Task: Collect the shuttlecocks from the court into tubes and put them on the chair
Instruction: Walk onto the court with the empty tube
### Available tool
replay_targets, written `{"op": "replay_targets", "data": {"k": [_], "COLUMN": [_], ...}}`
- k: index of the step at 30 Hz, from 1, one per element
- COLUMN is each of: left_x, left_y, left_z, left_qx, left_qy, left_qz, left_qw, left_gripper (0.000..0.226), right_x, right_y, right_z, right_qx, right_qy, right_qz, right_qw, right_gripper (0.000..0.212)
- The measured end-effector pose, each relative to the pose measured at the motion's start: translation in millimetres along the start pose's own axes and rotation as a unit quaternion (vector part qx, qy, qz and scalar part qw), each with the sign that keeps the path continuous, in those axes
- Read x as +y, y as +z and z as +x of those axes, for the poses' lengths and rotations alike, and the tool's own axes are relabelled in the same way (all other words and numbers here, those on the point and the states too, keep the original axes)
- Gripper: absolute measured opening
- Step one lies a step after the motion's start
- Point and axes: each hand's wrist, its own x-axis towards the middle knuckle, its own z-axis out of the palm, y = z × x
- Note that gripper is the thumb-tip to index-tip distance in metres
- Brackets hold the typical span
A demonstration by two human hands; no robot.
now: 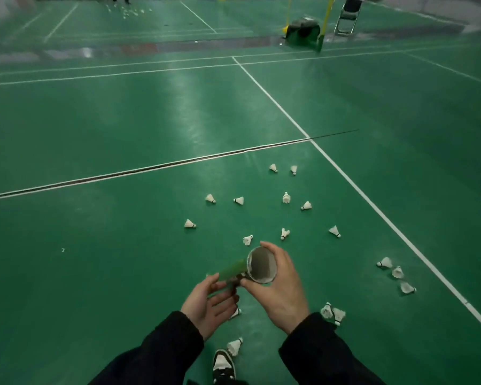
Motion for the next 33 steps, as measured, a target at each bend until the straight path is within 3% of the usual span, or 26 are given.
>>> {"op": "replay_targets", "data": {"k": [12,19,22,27,31,33], "left_x": [230,367,427,510,565,592], "left_y": [112,219,293,394,468,505], "left_z": [205,374,424,518,624,684], "left_qx": [0.009,-0.064,-0.083,-0.111,-0.090,-0.080], "left_qy": [-0.033,-0.101,-0.101,-0.107,-0.088,-0.075], "left_qz": [0.026,0.001,-0.001,0.009,0.029,0.034], "left_qw": [0.999,0.993,0.991,0.988,0.992,0.993], "left_gripper": [0.027,0.074,0.081,0.078,0.067,0.059], "right_x": [16,47,52,80,142,185], "right_y": [15,10,-12,-50,-82,-88], "right_z": [323,541,628,752,857,908], "right_qx": [0.019,0.056,0.061,0.085,-0.015,-0.025], "right_qy": [0.027,0.086,0.099,0.118,0.140,0.163], "right_qz": [0.008,0.026,0.013,0.038,0.053,0.092], "right_qw": [0.999,0.994,0.993,0.989,0.989,0.982], "right_gripper": [0.077,0.076,0.078,0.080,0.094,0.099]}}
